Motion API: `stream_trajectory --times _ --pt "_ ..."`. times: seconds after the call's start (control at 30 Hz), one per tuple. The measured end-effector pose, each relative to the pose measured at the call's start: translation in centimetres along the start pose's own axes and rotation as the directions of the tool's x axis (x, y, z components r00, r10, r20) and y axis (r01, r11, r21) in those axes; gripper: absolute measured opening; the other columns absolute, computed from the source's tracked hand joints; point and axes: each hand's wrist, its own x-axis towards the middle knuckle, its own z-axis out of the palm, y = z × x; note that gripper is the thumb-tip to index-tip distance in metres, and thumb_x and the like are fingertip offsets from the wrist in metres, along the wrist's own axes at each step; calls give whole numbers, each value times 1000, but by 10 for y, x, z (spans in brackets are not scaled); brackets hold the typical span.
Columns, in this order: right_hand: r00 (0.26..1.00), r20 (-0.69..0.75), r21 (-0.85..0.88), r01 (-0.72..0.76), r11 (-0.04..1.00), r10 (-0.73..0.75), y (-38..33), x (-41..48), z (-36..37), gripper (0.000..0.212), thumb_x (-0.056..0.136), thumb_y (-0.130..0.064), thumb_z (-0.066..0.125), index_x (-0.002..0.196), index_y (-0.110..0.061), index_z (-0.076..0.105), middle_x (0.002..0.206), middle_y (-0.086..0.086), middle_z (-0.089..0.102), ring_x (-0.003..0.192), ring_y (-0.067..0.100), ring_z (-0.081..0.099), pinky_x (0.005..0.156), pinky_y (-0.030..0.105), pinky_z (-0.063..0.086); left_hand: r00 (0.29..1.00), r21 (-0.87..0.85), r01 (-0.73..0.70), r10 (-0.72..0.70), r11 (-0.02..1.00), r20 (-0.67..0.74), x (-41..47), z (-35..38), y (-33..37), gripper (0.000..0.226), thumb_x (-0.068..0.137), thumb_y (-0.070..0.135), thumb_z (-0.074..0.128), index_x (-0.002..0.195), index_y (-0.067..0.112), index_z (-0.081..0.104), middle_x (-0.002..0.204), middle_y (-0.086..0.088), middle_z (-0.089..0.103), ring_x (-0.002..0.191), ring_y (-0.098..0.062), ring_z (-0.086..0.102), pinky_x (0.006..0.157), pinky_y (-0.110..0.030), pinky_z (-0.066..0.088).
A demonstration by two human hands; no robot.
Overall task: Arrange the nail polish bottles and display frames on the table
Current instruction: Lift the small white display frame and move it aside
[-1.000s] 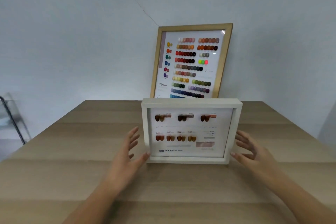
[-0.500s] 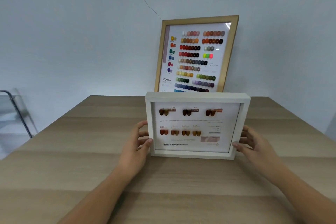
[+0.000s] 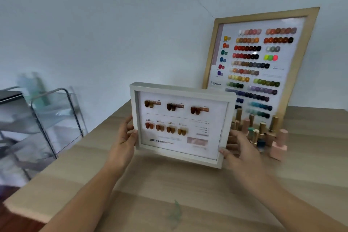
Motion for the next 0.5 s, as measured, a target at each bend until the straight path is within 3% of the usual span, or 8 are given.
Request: stream_trajectory --times 0.17,0.23,0.37,0.5 --pt "999 25 20 30 999 -30 -12 31 60 44 85 -15 61 111 -44 39 95 -27 52 88 -10 51 61 10 39 994 70 23 -15 997 -107 27 -43 -11 59 98 11 36 103 69 42 81 33 57 76 9 57 74 -20 46" --pt "999 21 21 24 999 -25 -13 48 80 46 85 -15 61 118 -39 41 92 -28 50 85 -12 49 61 10 38 988 84 37 -24 996 -151 41 -55 -14 54 97 14 37 103 67 42 94 25 56 85 4 56 74 -18 45" --pt "999 2 23 40 999 -40 -11 84 107 44 85 -13 62 124 -28 46 93 -25 52 86 -9 51 64 11 38 978 133 76 -49 988 -201 71 -69 -30 43 96 23 40 116 62 37 105 14 52 91 -12 54 80 -28 44" --pt "999 32 32 35 999 -36 -6 111 124 41 86 -14 61 121 -29 45 95 -25 53 91 -3 54 66 13 39 965 159 120 -77 980 -249 93 -72 -42 43 95 26 41 121 60 33 102 22 52 87 -3 55 68 -19 40"
